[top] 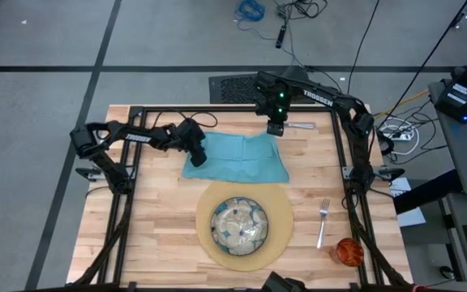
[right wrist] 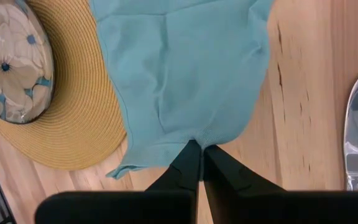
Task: Set table place
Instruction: Fold the blue napkin
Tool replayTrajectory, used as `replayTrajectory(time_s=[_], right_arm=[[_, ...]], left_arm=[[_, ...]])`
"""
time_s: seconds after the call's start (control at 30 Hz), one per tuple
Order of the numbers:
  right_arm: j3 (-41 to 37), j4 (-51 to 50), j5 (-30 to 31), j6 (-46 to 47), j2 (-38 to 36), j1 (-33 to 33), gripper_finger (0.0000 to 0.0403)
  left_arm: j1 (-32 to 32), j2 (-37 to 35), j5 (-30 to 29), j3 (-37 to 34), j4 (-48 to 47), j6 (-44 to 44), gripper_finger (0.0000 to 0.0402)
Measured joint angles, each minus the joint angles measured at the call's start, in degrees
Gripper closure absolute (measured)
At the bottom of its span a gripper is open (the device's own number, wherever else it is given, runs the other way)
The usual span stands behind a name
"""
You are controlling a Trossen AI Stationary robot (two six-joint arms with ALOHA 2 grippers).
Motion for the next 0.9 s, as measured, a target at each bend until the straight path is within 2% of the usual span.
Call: replayTrajectory(time_s=[0.57,0.9], right_arm=[[0.0,2.2,-2.5,1.5,0.0,0.1,0.0403],[5.0,3.2,-3.0,2.7,-0.1,0.1,0.0403]], left_arm=[[0.0,0.1,0.1,-0.1,0.3,-0.1,0.0265],[0.0,0.1,0.1,-0.2,0.7,-0.1,0.0265]])
